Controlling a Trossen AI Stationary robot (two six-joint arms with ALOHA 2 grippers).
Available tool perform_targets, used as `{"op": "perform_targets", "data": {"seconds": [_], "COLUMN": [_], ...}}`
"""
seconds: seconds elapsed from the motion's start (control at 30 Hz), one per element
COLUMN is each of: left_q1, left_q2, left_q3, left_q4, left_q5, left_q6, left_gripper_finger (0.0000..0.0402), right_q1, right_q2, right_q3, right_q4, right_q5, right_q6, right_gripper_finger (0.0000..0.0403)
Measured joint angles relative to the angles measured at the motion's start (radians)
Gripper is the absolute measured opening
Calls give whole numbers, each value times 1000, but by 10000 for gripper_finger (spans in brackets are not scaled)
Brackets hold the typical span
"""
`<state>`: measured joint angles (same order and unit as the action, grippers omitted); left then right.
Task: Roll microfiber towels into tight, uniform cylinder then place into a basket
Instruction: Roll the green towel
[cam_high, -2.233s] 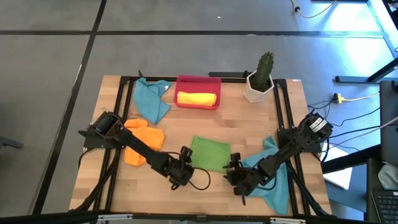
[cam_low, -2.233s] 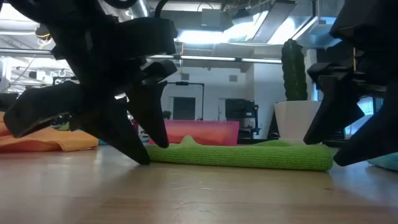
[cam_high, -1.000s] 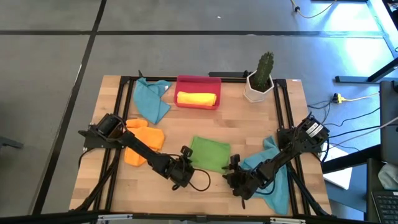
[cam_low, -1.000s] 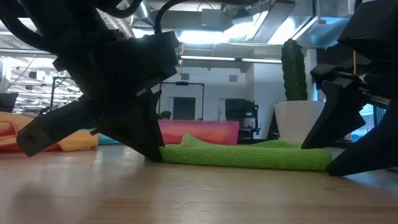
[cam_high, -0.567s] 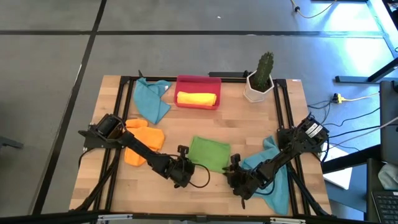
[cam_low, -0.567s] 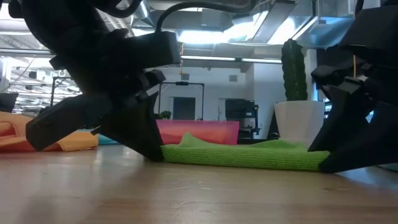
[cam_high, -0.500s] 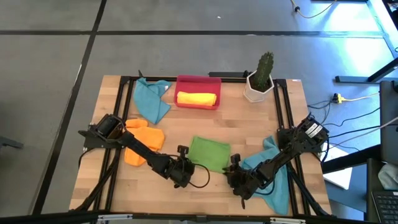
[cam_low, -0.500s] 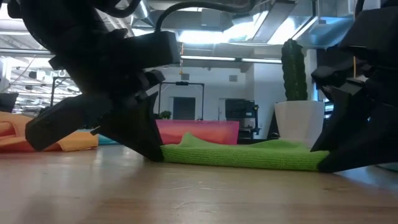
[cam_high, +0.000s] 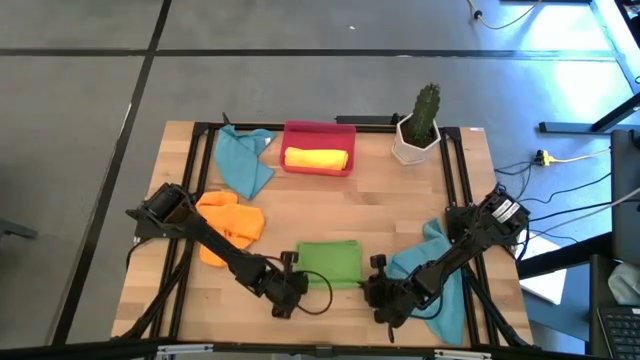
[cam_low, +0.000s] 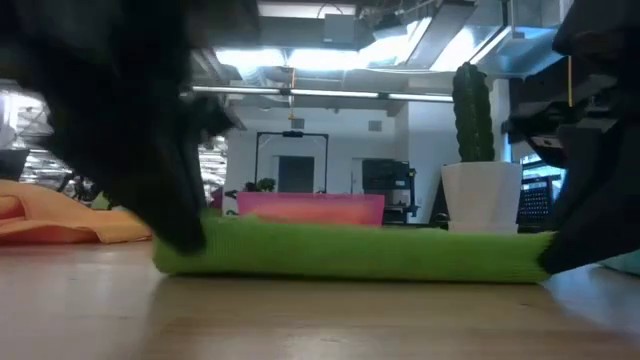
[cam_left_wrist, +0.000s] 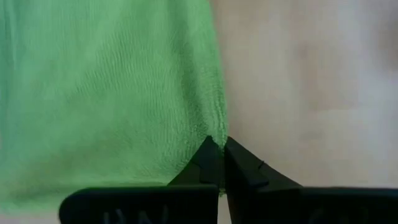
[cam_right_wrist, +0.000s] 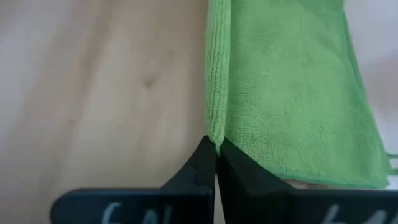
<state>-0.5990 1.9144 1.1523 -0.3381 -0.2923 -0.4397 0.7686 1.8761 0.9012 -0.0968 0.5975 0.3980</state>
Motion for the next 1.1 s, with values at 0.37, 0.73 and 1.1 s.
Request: {"op": "perform_targets", "data": {"seconds": [0.37, 0.73, 1.1], "left_q1": [-33, 59, 79], "left_q2": [-29, -31, -167], "left_q3": [33, -95, -265], "left_q4": [7, 216, 527], "left_q5": [92, 339, 367], "left_q6": [-3, 37, 18], "left_gripper_finger": [0, 0, 0], "right_q1": [-16, -142, -116], "right_q2": [-87, -88, -91], "right_q3": [4, -281, -444], "right_q4": [74, 642, 1029], "right_q5": [-234, -457, -441], "right_q6": [124, 218, 337], "right_gripper_finger": [2, 2, 2]}}
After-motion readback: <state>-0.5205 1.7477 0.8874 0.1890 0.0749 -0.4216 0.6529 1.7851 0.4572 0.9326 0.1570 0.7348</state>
